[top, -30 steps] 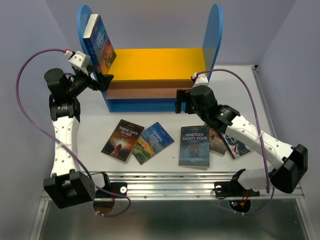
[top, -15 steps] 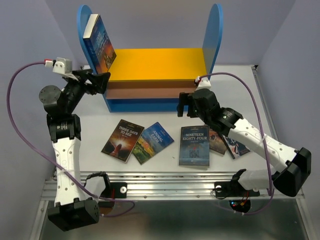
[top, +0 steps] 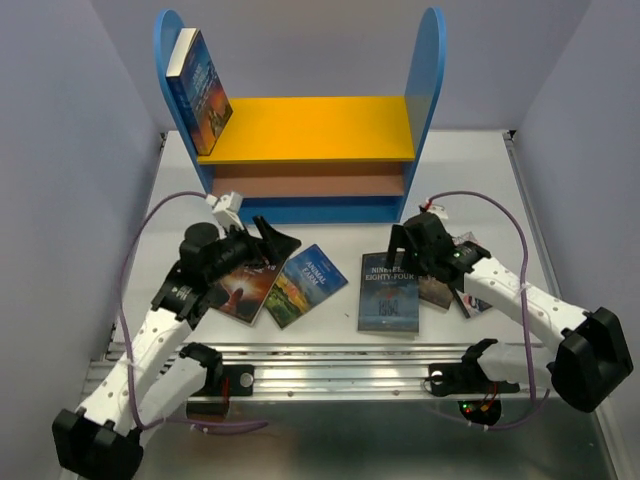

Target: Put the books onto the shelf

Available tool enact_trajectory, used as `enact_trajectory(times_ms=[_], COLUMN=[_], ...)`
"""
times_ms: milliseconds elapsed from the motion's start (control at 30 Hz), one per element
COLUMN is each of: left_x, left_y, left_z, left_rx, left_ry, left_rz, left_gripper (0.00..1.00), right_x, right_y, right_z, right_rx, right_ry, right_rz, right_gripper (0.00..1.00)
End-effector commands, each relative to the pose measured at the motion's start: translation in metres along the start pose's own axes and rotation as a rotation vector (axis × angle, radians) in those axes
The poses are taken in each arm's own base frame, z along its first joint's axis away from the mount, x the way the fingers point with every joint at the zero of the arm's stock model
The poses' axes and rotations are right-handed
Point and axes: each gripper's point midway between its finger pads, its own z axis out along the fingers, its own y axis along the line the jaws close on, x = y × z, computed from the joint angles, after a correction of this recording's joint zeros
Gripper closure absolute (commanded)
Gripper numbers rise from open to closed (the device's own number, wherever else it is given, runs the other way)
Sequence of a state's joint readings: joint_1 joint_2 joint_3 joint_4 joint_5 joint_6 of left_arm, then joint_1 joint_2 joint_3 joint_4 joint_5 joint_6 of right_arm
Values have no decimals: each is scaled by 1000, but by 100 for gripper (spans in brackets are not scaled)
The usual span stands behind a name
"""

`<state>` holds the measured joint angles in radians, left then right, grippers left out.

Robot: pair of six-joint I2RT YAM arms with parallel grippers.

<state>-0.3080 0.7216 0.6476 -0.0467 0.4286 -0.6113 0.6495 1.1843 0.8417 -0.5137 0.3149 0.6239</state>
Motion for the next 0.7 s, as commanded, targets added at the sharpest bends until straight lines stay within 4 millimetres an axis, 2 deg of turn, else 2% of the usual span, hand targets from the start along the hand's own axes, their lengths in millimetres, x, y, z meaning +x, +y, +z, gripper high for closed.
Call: enact_trajectory(times_ms=[0, 67, 100, 200, 233, 400, 600, 667], left_x=[48, 55, 76, 91, 107, 139, 170, 179], left_y=[1, -10, -8, -23, -22, -26, -27, -28], left_z=[30, 42, 51, 68, 77, 109, 126, 129], left_rx=[11, 60, 60, 130, 126, 125, 137, 137], left_ry=[121, 122, 183, 250, 303, 421, 524, 553], left_rz=[-78, -84, -90, -79, -79, -58, -60, -63], left_gripper=[1, 1, 1, 1, 1, 1, 1, 1], right_x=[25, 27, 35, 48, 58, 78, 96, 95], right_y=[-30, -35, -36, -35, -37, -40, -40, -38], right_z=[3, -4, -5, -9, -8, -4, 2, 5], right_rx=[42, 29, 21, -15, -15, -14, -42, -64], right_ry=[81, 65, 81, 111, 136, 193, 211, 198], right_rz=[157, 173, 183, 206, 217, 264, 312, 329], right_gripper=[0, 0, 0, 0, 0, 0, 0, 0])
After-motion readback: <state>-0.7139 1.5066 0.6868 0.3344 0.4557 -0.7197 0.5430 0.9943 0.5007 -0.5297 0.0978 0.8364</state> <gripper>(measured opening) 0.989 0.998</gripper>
